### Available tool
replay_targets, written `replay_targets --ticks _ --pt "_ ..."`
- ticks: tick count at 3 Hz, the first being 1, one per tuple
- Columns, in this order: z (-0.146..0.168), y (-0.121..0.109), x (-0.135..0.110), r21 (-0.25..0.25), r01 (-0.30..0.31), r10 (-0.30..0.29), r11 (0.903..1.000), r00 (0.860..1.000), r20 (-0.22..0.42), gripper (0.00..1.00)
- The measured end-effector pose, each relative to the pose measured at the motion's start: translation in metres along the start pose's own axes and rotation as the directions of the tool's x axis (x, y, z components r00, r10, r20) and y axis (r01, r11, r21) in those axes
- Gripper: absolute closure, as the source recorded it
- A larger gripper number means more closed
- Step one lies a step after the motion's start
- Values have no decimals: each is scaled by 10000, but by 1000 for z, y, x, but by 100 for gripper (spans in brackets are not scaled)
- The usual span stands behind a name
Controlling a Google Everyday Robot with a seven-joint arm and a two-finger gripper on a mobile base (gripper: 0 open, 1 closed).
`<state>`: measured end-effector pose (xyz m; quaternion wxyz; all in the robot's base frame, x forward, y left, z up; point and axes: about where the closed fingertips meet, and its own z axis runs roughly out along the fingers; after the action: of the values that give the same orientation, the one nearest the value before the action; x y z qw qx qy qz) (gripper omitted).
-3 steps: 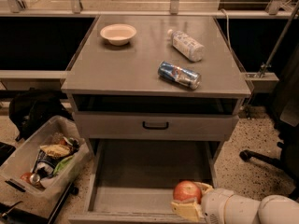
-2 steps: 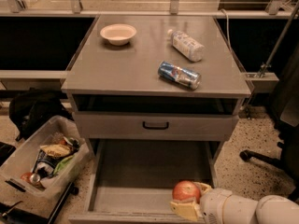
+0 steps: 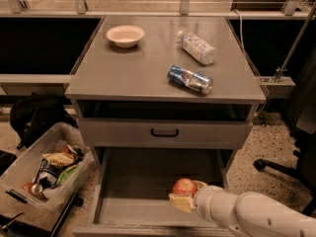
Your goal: Place apple into middle drawer
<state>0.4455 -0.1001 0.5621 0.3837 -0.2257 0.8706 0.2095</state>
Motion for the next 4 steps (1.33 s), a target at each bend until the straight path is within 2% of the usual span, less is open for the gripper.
replay_targets --ticks 1,2,3,4 --pt "29 -27 -6 889 -36 17 9960 9998 220 100" --pt "29 -27 -6 888 -36 16 9960 9998 220 100" --pt "50 -45 9 1034 -155 148 9945 9999 73 100" --pt "89 -62 39 951 -326 374 9949 9981 -490 100"
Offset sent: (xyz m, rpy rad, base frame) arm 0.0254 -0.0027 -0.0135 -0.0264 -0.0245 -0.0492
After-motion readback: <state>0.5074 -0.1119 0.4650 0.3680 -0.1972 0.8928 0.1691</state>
